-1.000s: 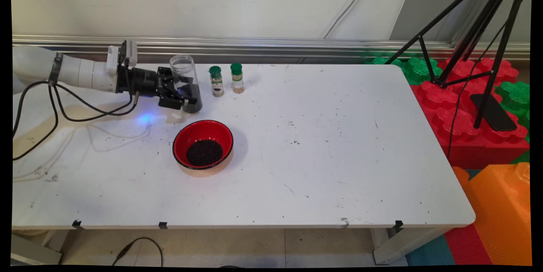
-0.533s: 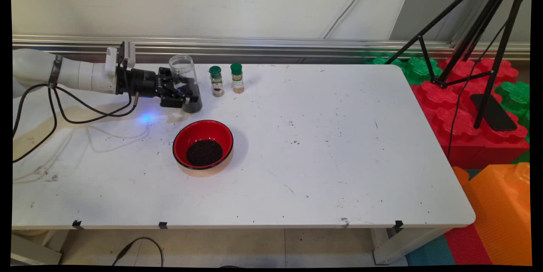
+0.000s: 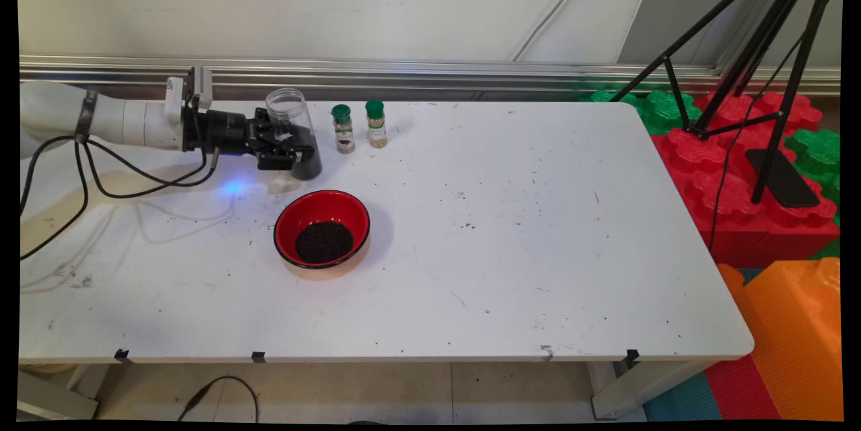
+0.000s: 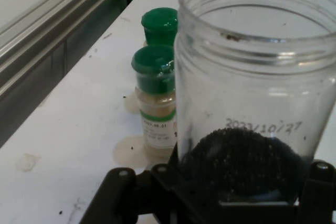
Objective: Pour the black seasoning powder in the red bowl
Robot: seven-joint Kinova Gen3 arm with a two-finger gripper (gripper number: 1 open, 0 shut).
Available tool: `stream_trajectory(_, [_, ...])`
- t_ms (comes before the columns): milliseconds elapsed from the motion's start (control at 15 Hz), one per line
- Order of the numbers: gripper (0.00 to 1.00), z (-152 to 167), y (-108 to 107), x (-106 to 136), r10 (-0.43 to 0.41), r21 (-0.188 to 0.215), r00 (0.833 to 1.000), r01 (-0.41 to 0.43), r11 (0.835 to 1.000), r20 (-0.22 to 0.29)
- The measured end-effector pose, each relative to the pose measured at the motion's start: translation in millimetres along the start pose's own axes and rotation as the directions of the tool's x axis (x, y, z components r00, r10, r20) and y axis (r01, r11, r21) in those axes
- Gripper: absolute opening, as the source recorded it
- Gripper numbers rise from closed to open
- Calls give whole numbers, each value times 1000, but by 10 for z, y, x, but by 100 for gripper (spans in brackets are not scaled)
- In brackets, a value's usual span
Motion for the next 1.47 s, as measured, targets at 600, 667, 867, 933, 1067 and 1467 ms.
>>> stream_trajectory(600, [0, -30, 17, 87, 27, -3, 999, -27, 1000, -24])
stream_trajectory(667, [0, -37, 23, 107, 35, -5, 999, -35, 999, -26])
stream_trajectory(867, [0, -81, 59, 197, 76, -13, 997, -76, 997, -35])
stream_trajectory(933, [0, -90, 66, 215, 86, -13, 996, -86, 996, -35])
stream_trajectory(1067, [0, -113, 77, 258, 117, -10, 993, -117, 993, -33])
stream_trajectory(1467, [0, -166, 110, 409, 235, 1, 972, -235, 972, -30])
